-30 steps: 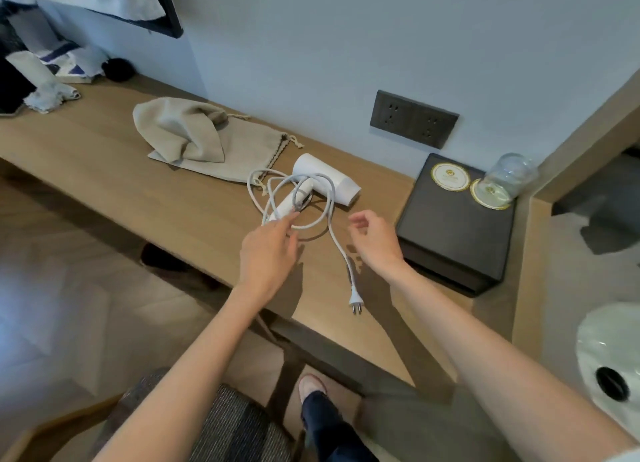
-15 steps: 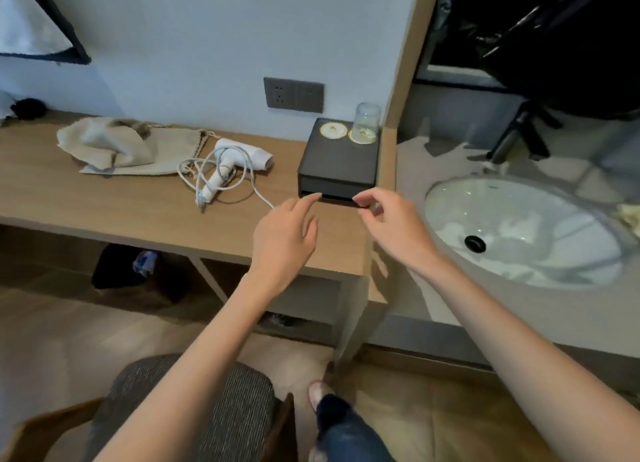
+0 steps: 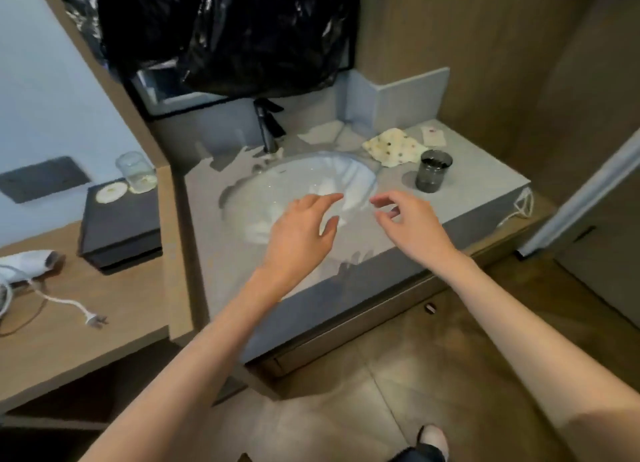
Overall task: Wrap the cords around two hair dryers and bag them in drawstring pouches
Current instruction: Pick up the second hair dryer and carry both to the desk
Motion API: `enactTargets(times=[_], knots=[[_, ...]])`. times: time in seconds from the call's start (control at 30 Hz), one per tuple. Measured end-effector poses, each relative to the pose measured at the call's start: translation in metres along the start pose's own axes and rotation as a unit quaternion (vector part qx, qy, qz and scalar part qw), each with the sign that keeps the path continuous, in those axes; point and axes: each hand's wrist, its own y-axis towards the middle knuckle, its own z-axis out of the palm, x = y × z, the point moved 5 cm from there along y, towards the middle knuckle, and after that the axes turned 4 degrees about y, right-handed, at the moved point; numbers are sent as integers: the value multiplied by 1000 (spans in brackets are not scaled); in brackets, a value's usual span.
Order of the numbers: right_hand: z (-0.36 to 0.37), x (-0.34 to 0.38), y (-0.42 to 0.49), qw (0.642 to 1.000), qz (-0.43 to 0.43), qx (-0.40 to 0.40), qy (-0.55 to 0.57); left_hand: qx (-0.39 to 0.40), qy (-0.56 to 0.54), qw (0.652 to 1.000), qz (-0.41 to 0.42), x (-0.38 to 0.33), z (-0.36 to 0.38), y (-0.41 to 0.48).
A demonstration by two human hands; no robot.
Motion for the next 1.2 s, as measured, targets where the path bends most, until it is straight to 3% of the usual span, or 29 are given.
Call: enactTargets(times=[0.23,0.53,0.9,1.07,1.2], knots=[[-150,-140,-16,994,76,-67,-36,48,-81,992,86,-170,100,96],[-292,-274,1,986,129,-91,-61,76,-151,982,87,-314,196,202],[-366,-419,105,975,177,-88,-103,155,-181,968,82,-384,362,331],[-395,-477,177,973,198,-69,-94,209,-172,962,40,-405,438,409],[-409,-519,230,972,216,-37,-82,151,-234,960,-23,-405,475,458]])
